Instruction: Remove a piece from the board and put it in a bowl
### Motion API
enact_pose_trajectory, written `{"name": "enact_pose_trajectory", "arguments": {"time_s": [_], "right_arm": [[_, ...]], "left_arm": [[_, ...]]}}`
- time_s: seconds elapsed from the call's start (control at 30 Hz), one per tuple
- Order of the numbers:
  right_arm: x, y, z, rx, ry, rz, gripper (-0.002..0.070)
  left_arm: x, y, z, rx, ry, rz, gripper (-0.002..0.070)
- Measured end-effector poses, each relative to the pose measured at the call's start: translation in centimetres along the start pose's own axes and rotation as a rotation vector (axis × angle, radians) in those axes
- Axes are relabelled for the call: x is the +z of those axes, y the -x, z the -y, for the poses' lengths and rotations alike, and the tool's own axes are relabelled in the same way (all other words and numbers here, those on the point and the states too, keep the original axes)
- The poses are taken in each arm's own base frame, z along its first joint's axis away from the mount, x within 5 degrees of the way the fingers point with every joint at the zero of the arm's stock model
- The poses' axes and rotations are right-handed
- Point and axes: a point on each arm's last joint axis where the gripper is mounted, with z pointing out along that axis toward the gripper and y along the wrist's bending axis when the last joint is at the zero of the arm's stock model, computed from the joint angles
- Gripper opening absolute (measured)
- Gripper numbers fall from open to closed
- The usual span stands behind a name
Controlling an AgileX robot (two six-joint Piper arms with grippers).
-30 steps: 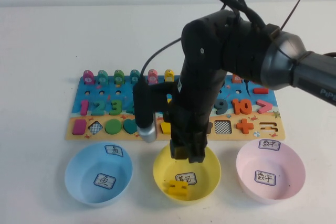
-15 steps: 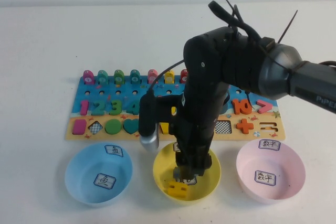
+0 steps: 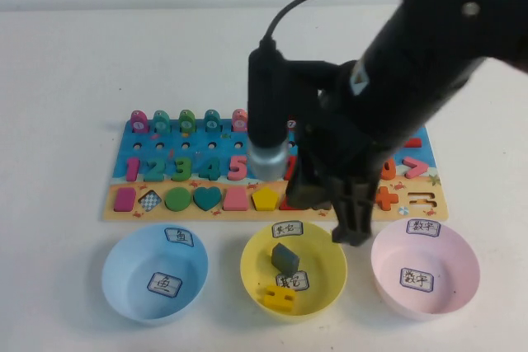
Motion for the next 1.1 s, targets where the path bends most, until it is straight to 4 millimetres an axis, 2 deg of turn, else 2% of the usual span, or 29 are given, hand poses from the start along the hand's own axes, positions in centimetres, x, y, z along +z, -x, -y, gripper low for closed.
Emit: {"name": "enact_pose_trajectory", "arguments": {"time_s": [0.2, 0.43, 0.57, 0.7, 0.77, 0.9, 1.1], "right_arm": [[-4.0, -1.1, -4.9, -0.030, -0.073, 0.182, -0.0013], [-4.4, -3.7, -7.5, -0.023, -0.041, 0.170, -0.0015], [-6.2, -5.3, -9.2, -0.029, -0.117, 0.243, -0.0016], [-8.0, -8.1, -11.8, 0.005, -0.207, 0.334, -0.0016], [-7.9, -9.7, -12.9, 0.070, -0.237, 0.378, -0.0016], [-6.2, -13.5, -15.0, 0.160, -0.355, 0.506, -0.0016], [-3.2, -20.0, -15.8, 0.327, -0.735, 0.665, -0.0017]], "left_arm": [[0.0, 0.0, 0.0, 0.000, 0.000, 0.000, -0.0005], [0.0, 0.0, 0.0, 0.000, 0.000, 0.000, -0.0005], [0.0, 0.0, 0.0, 0.000, 0.000, 0.000, -0.0005], [0.0, 0.0, 0.0, 0.000, 0.000, 0.000, -0.0005], [0.0, 0.0, 0.0, 0.000, 0.000, 0.000, -0.0005], [0.0, 0.0, 0.0, 0.000, 0.000, 0.000, -0.0005], [0.0, 0.0, 0.0, 0.000, 0.000, 0.000, -0.0005]]}}
